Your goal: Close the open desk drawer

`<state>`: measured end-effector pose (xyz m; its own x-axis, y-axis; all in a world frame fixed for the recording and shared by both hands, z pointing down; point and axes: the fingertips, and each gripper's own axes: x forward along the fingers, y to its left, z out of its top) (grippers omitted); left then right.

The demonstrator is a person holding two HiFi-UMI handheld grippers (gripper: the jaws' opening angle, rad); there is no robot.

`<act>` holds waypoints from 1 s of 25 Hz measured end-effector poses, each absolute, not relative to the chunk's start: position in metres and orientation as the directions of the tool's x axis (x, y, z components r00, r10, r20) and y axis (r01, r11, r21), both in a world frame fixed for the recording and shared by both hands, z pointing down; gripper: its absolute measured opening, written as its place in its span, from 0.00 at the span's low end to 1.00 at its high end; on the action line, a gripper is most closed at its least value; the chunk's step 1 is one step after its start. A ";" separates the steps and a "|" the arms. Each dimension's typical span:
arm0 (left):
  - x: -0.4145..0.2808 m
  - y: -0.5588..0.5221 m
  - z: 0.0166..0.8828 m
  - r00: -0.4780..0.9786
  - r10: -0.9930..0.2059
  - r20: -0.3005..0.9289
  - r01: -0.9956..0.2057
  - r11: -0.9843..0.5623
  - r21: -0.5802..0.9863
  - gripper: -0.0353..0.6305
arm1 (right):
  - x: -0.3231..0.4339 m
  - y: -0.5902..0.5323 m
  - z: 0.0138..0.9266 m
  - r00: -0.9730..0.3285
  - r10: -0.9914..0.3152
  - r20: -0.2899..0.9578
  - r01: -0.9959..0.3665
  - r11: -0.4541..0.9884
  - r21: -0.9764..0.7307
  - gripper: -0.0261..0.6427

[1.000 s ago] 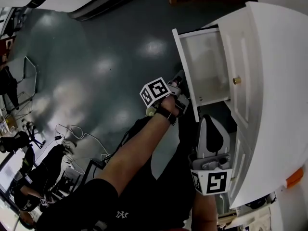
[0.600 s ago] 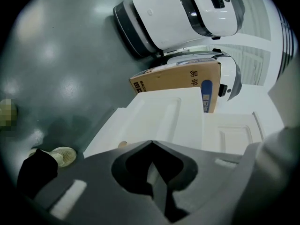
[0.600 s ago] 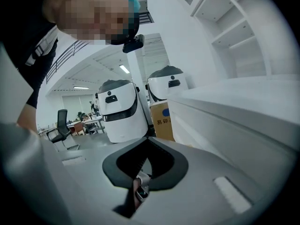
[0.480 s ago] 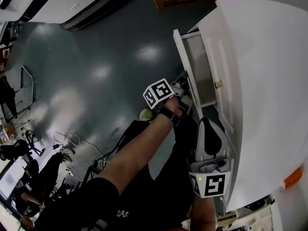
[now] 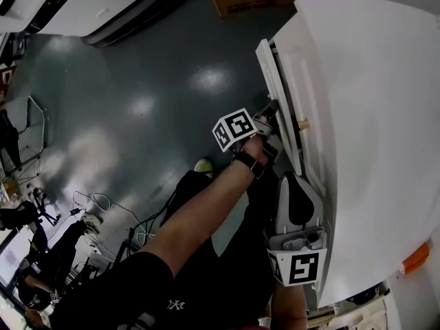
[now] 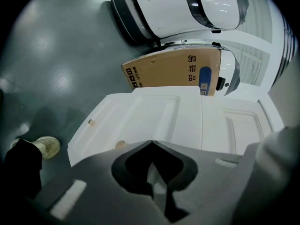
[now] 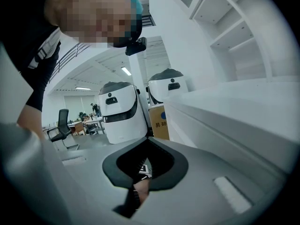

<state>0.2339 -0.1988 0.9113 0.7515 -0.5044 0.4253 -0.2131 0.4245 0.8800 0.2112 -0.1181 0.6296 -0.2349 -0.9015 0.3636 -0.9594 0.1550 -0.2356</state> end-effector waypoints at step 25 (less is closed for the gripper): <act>0.219 -0.201 0.877 0.740 -0.538 0.404 -0.203 0.393 0.897 0.05 | 0.206 -0.111 0.603 -0.211 -0.920 0.330 -0.955 0.122 -0.271 0.07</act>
<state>0.2186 -0.2013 0.8768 0.7397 -0.5382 0.4039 -0.2035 0.3933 0.8966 0.2055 -0.1113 0.6029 -0.2114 -0.9199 0.3303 -0.9549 0.1223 -0.2707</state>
